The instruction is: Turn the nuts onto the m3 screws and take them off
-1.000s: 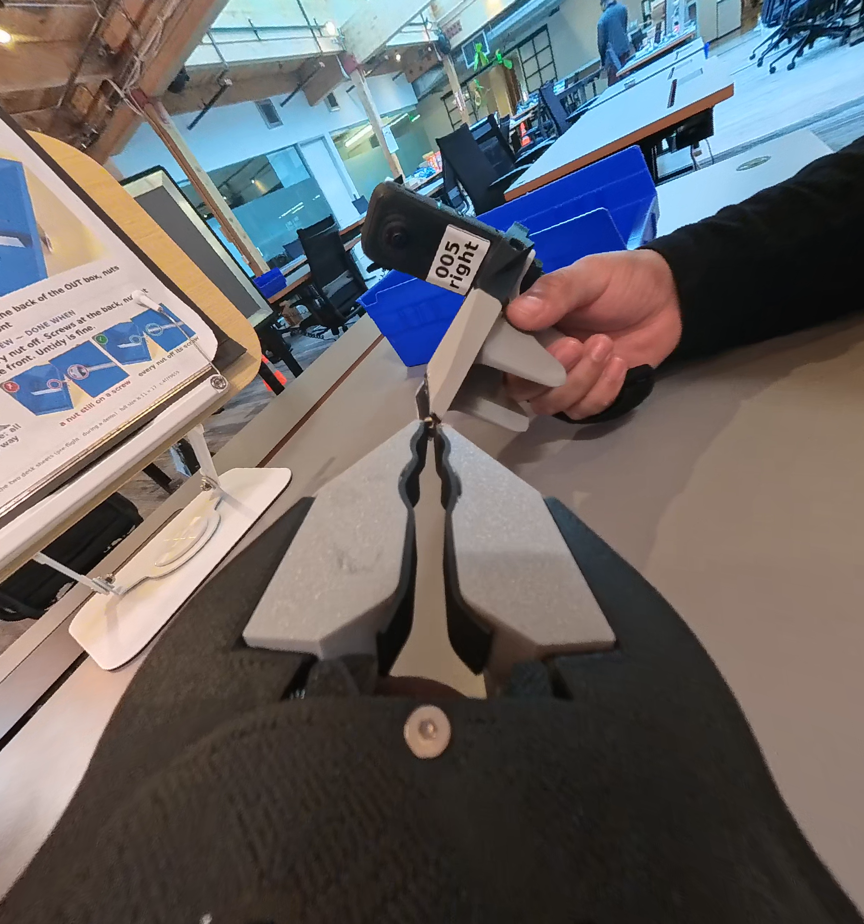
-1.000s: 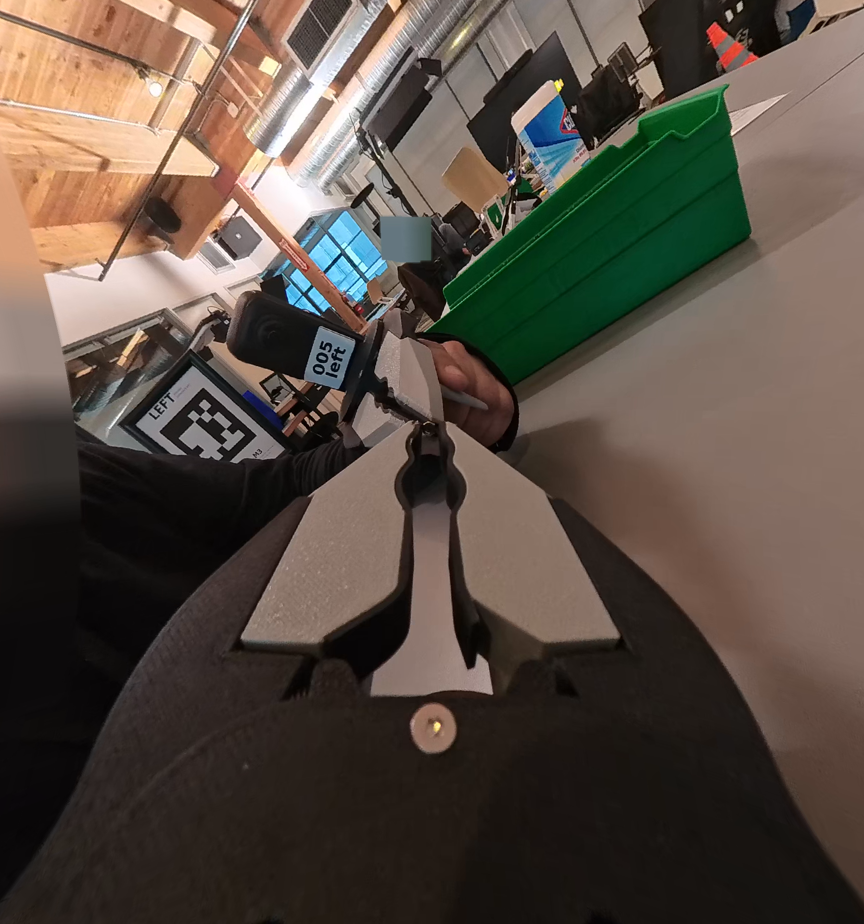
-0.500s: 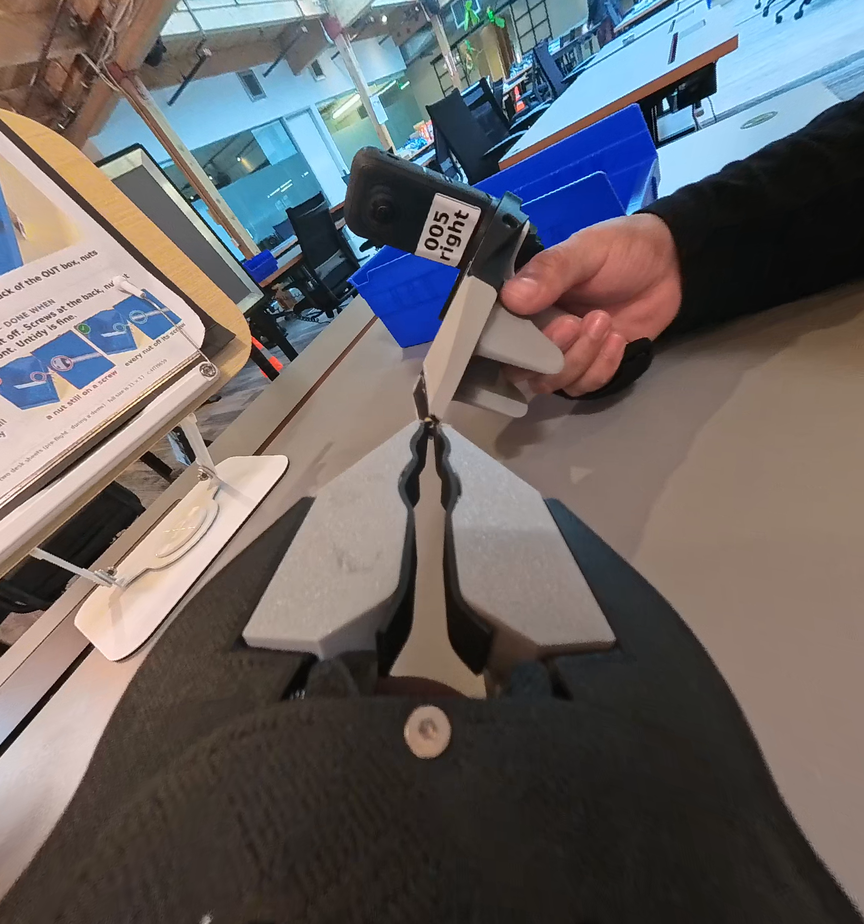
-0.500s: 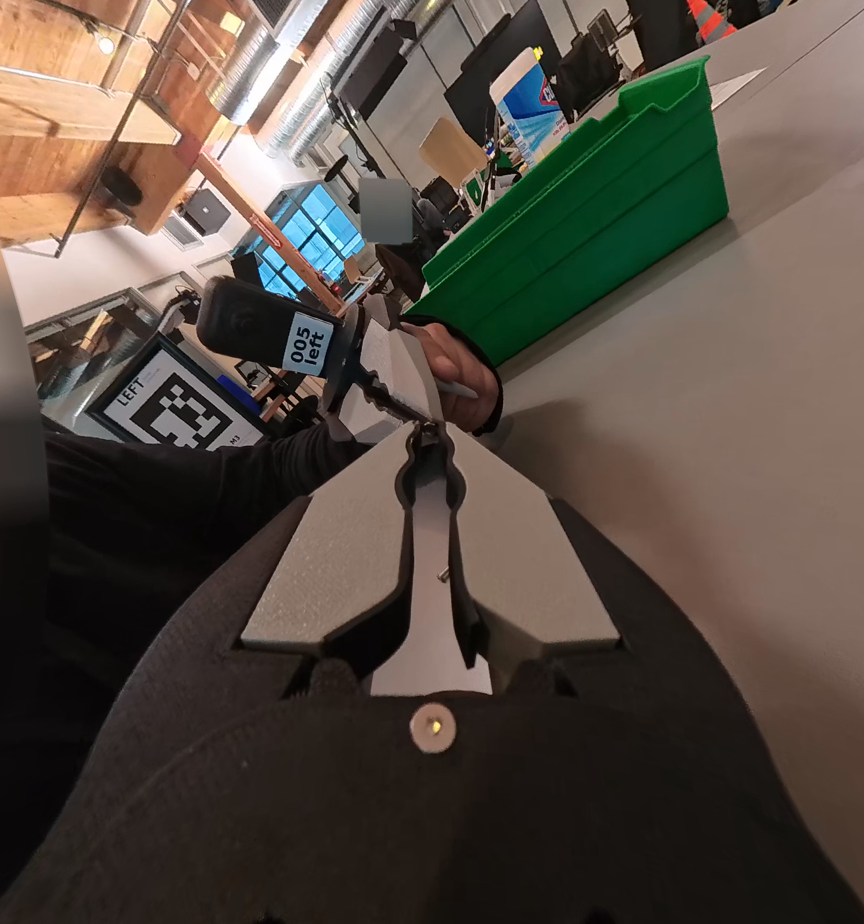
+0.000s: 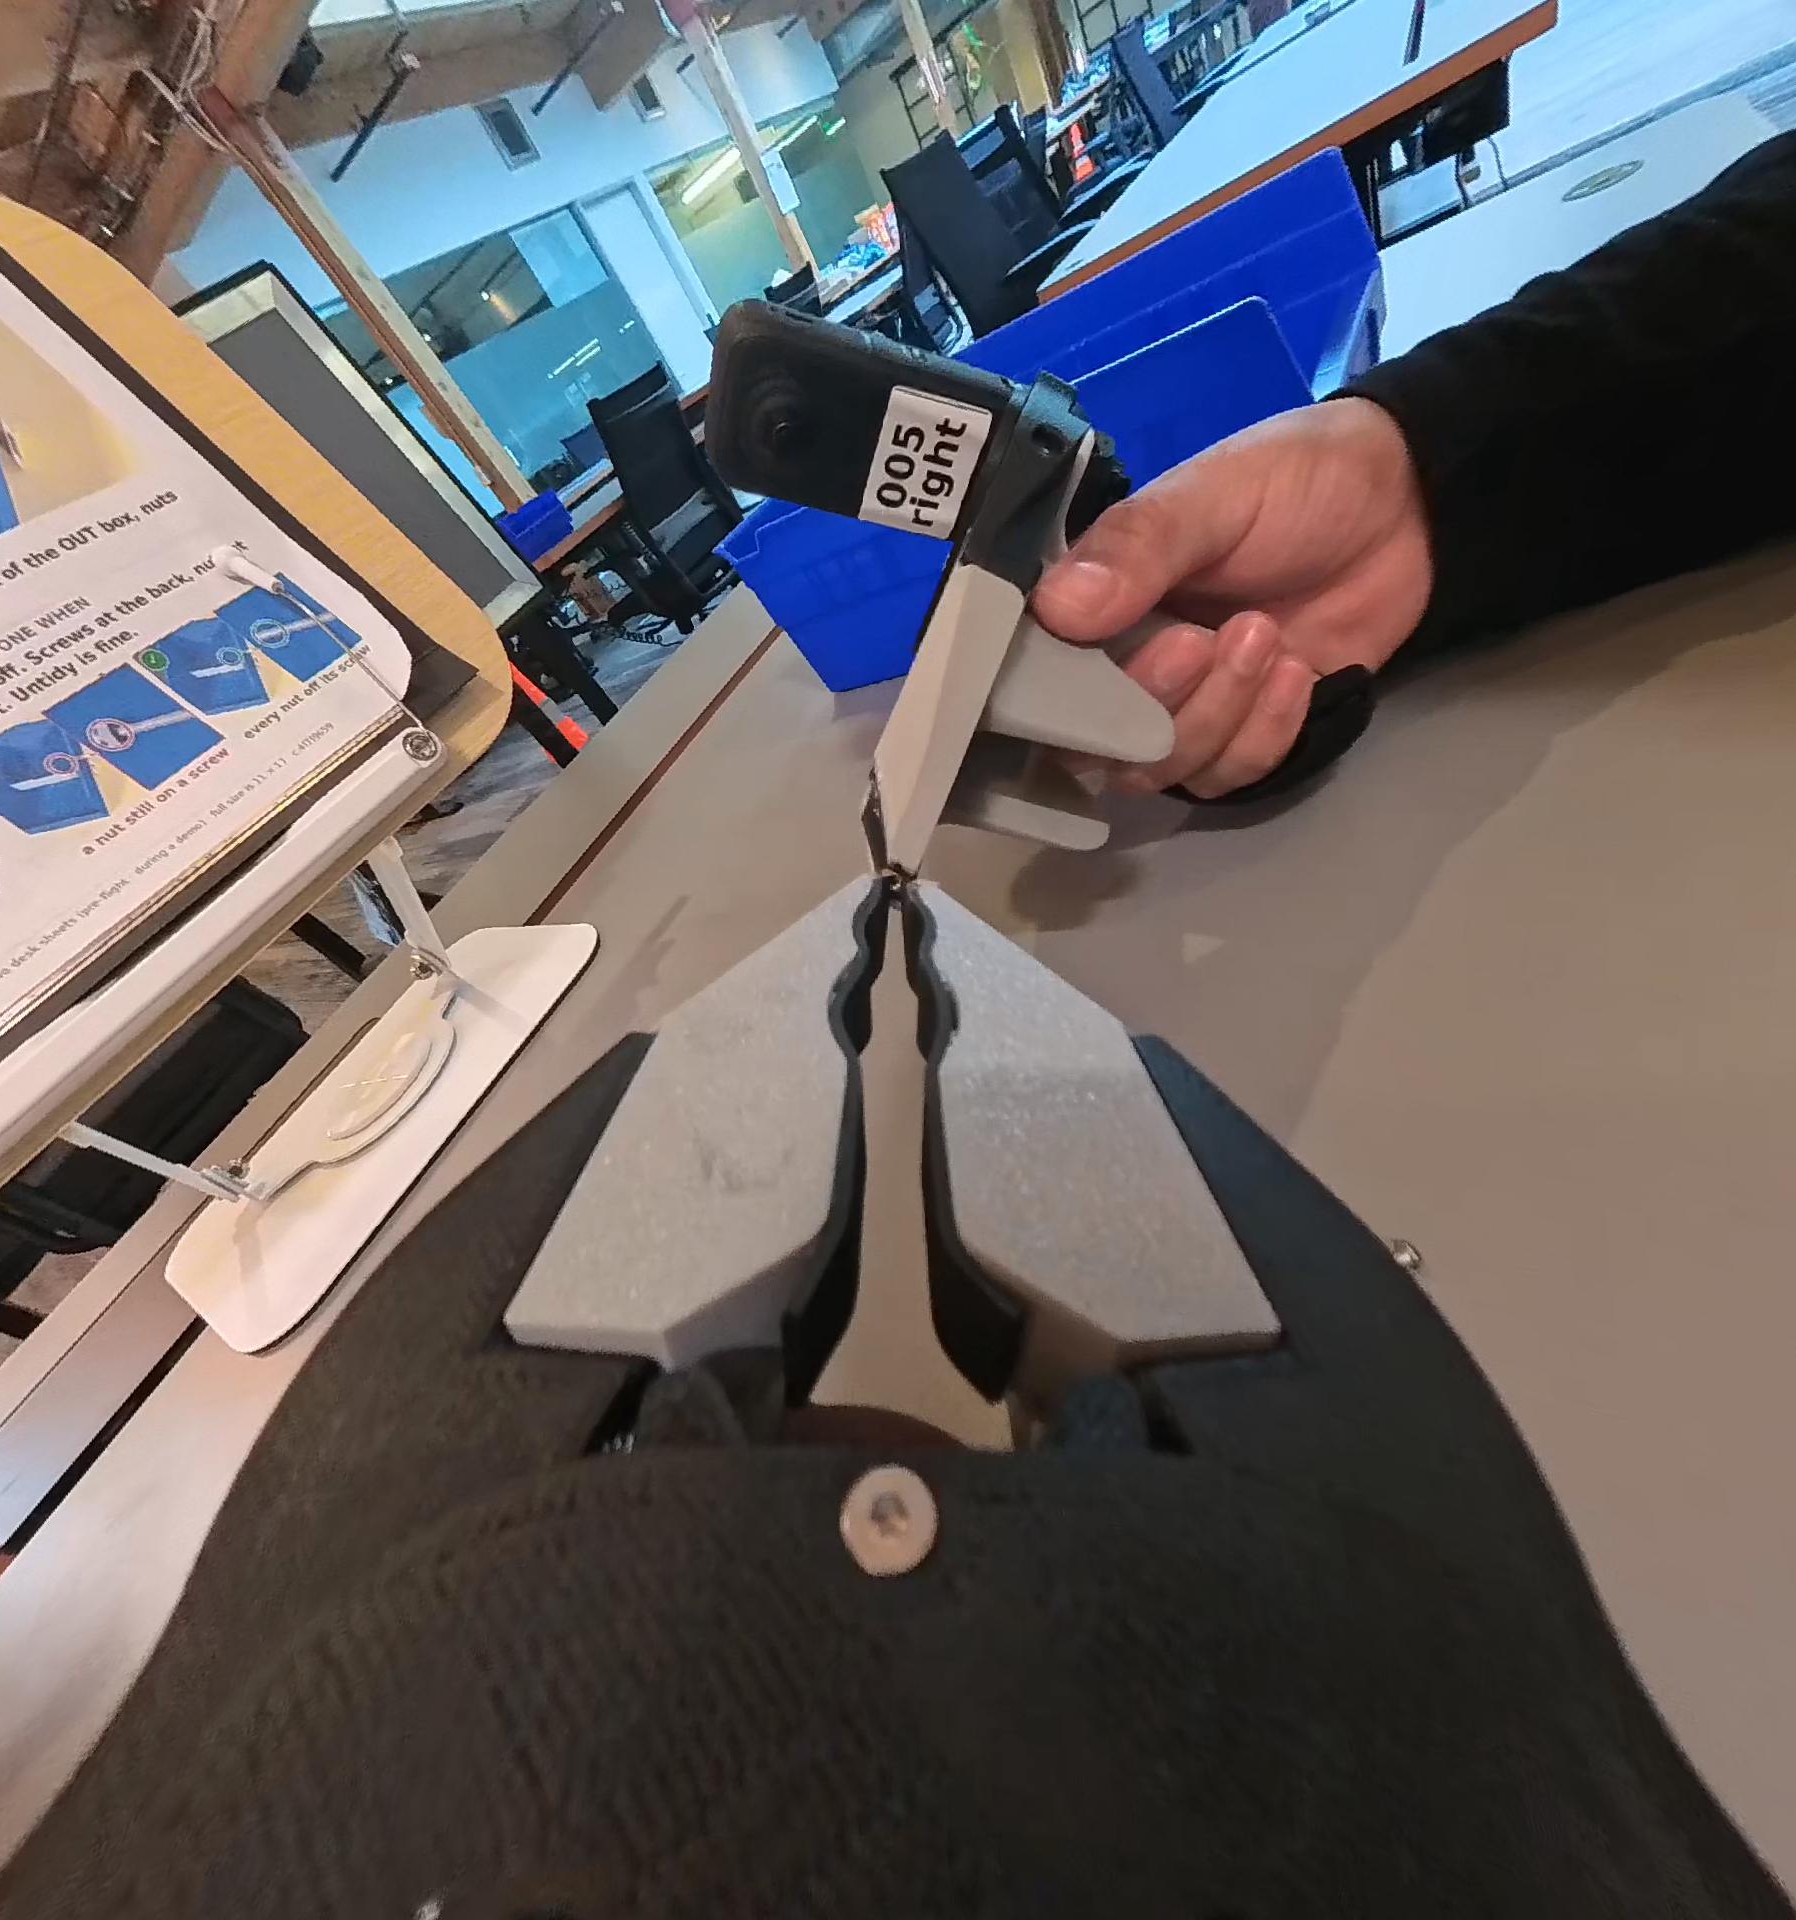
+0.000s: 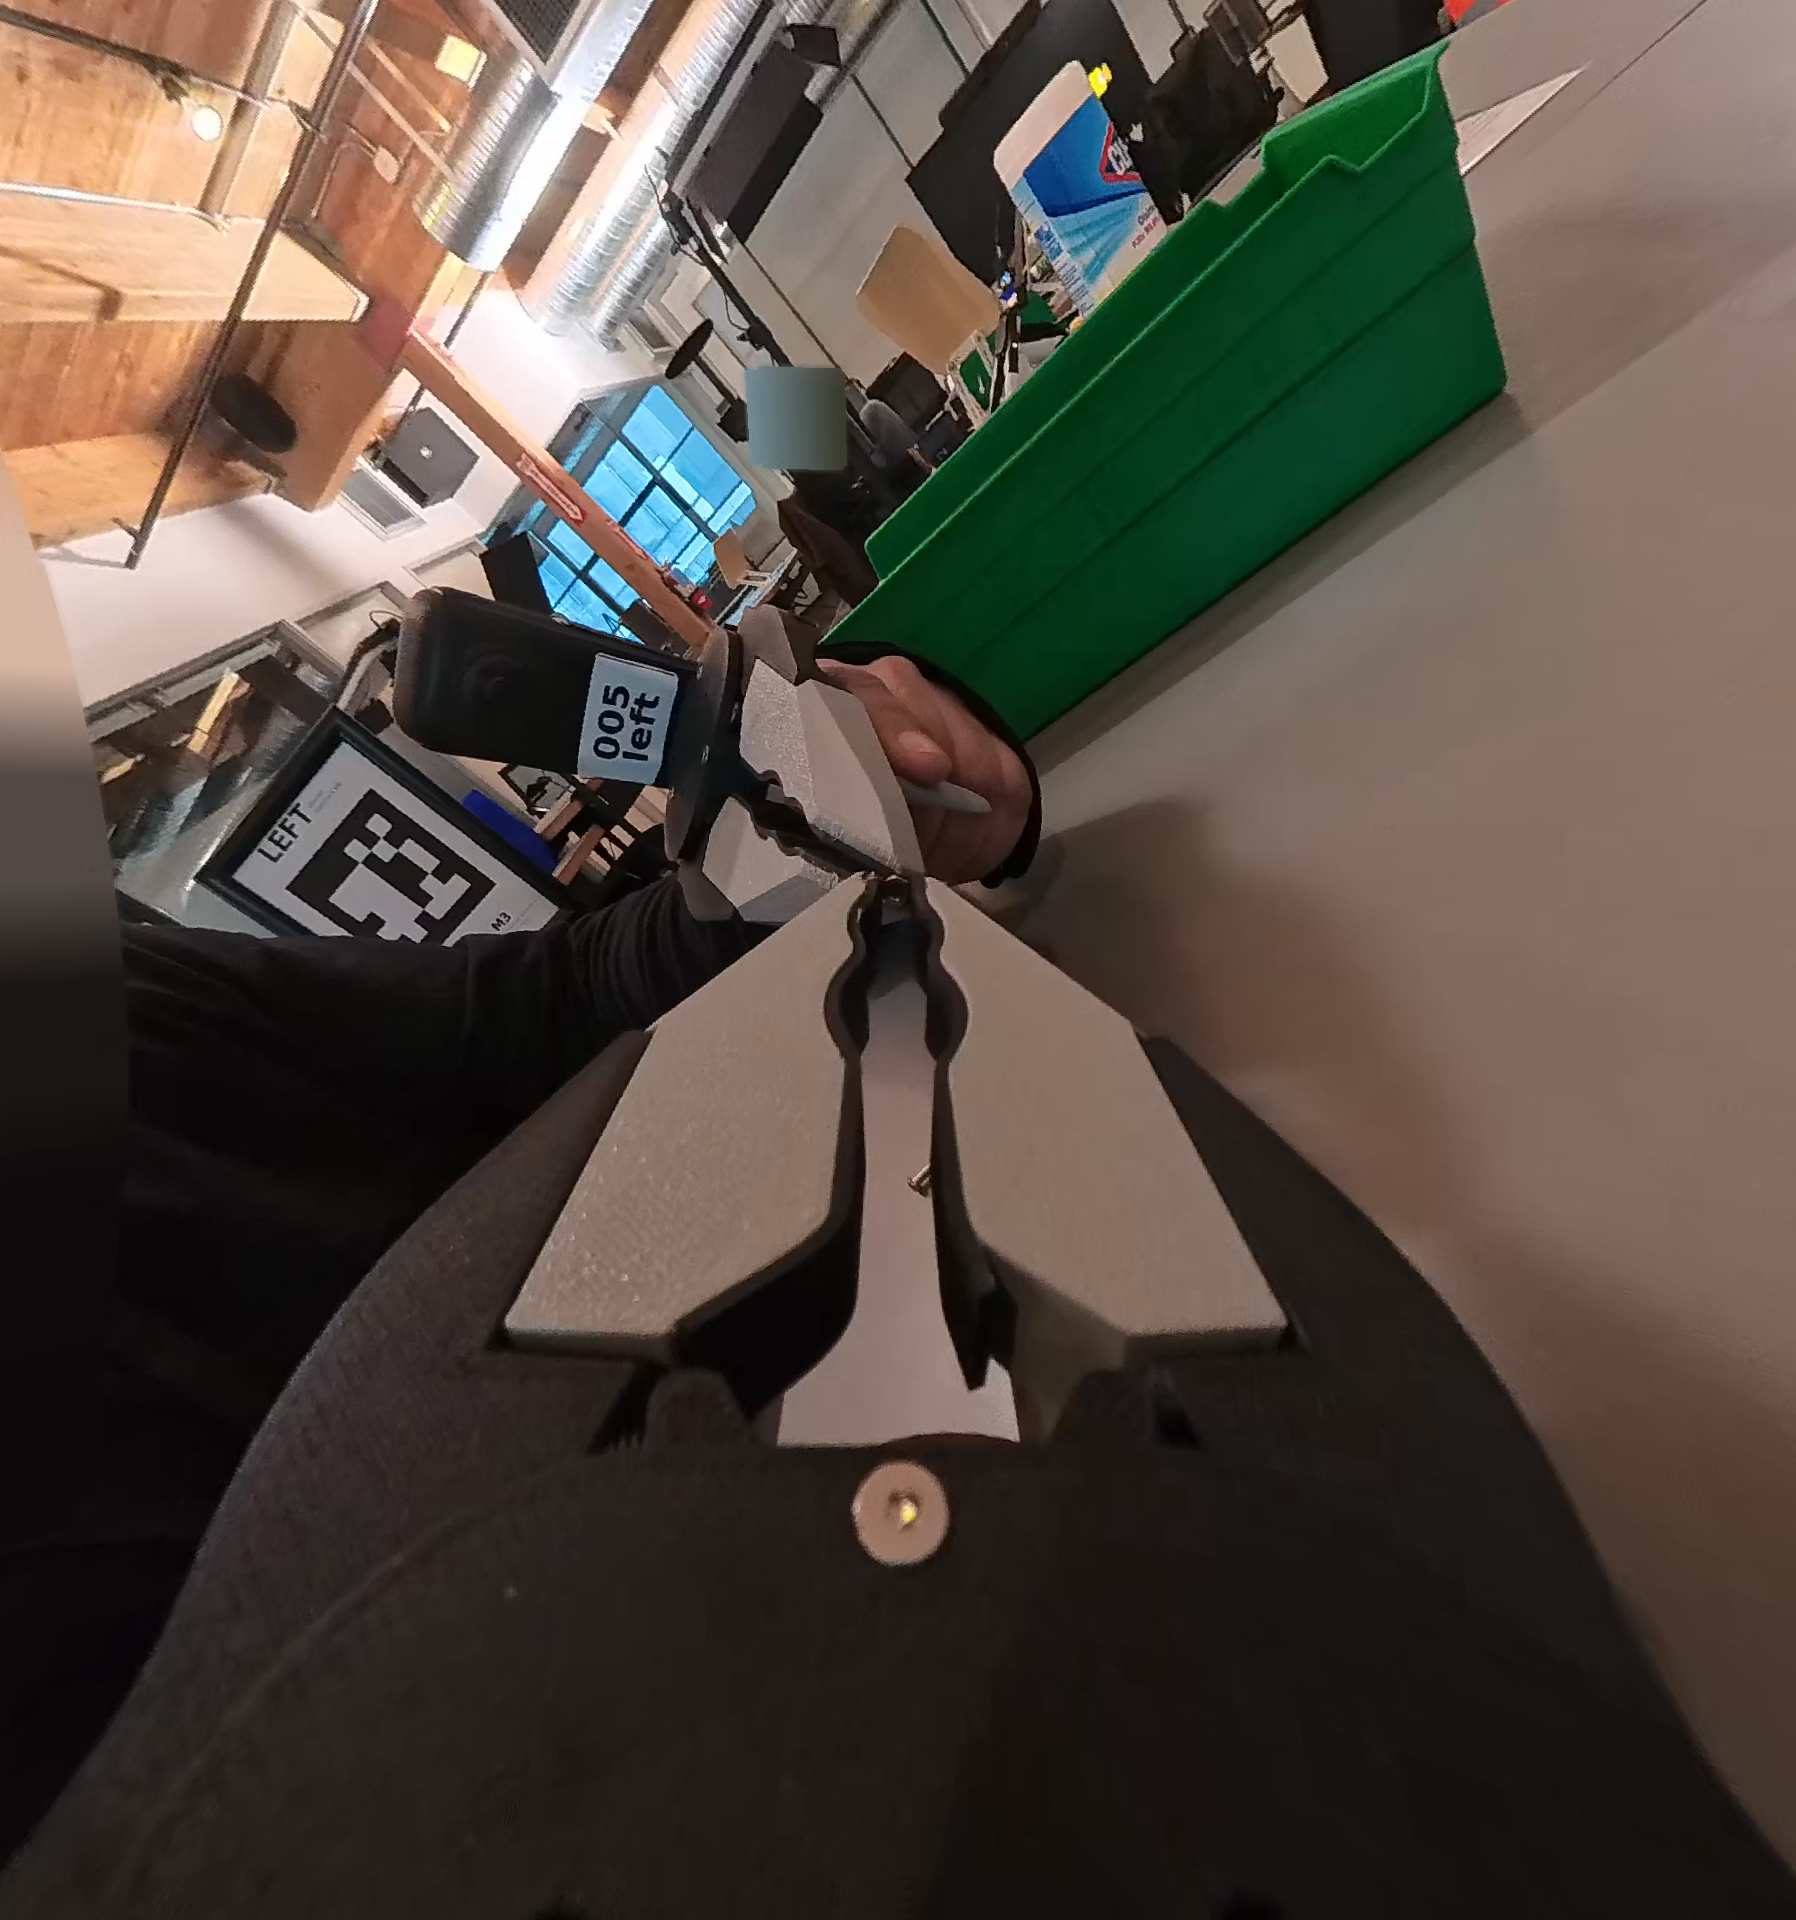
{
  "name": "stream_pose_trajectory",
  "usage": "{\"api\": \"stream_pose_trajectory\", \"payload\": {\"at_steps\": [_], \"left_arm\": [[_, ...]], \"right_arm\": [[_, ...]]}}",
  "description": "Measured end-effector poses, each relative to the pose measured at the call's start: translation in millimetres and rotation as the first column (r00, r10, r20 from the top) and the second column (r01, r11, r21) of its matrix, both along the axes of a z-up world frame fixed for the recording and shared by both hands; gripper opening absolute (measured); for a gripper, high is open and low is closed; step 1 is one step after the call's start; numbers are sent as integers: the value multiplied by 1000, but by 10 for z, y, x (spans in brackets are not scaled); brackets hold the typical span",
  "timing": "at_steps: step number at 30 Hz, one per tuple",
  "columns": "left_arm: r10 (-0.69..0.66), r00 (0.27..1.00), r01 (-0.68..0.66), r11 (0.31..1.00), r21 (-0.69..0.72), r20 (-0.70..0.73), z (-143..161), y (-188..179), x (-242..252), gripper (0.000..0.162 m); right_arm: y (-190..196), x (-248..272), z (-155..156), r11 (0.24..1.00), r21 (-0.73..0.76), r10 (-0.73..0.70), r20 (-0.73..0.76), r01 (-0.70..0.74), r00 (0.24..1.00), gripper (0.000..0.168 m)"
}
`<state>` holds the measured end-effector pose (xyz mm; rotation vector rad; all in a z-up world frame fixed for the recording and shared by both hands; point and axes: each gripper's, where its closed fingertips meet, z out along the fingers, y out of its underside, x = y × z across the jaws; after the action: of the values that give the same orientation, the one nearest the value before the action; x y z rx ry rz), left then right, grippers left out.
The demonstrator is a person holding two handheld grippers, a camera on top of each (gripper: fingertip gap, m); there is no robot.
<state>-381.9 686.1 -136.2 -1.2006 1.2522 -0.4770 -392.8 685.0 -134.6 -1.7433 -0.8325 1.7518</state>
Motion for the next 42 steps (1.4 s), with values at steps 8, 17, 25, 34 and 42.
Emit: {"api": "stream_pose_trajectory", "payload": {"at_steps": [8, 17, 25, 34, 42], "left_arm": [[9, 1000, -9, 1000, -13, -12, -37, 13, 8, 0], [-83, 991, 63, 981, -184, -101, -185, -97, -134, 21], [-385, 875, 274, 893, -356, -293, -348, -730, -248, 18], [-394, 687, 214, 912, -349, -611, -899, -776, -153, 8], [-330, 749, 186, 937, -295, -575, -901, -596, -163, 0]], "right_arm": [[34, 23, 9, 1000, -24, -10, -19, 10, 1000, 2], [81, 119, 54, 999, 19, -40, -8, 40, 999, 2], [71, 272, 139, 998, 46, -44, -23, 45, 999, 2], [40, 331, 126, 995, 83, -49, 8, 48, 999, 2], [43, 428, 184, 995, 81, -60, -15, 61, 998, 2]]}}
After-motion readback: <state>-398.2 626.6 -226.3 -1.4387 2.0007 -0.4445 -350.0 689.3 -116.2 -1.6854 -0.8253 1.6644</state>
